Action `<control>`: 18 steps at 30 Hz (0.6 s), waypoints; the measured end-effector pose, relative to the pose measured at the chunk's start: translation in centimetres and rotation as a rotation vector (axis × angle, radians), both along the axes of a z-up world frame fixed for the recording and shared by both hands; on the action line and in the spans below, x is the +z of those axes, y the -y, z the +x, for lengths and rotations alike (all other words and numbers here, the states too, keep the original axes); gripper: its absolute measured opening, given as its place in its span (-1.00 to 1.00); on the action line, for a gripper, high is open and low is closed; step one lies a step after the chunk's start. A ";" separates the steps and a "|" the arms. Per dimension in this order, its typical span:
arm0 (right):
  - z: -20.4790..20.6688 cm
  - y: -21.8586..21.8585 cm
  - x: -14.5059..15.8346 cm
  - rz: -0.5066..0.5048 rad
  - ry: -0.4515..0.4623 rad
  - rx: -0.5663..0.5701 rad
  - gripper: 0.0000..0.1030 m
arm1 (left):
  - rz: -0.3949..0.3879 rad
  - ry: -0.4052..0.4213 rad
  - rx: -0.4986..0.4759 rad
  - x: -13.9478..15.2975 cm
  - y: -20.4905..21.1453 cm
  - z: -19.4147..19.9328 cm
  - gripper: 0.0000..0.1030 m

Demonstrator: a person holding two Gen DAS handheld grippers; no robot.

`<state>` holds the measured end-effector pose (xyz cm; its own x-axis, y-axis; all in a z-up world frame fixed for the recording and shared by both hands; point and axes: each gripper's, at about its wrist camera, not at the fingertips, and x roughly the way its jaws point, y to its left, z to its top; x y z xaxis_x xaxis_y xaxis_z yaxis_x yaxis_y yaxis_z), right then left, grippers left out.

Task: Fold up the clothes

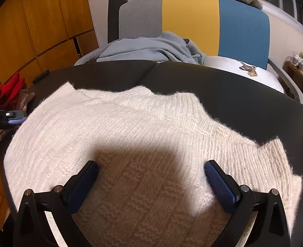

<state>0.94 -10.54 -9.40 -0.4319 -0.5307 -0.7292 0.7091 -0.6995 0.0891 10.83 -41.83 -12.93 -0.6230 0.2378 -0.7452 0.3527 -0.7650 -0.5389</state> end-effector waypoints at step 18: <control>-0.6 -0.5 0.2 -0.041 0.026 0.002 1.00 | 0.192 -0.071 -0.011 -2.4 0.4 -3.7 -0.66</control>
<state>0.35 -10.01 -9.24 -0.4117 -0.5612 -0.7180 0.7078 -0.6932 0.1359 7.16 -42.20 -15.30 -0.6692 0.3785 -0.6394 0.3006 -0.6490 -0.6988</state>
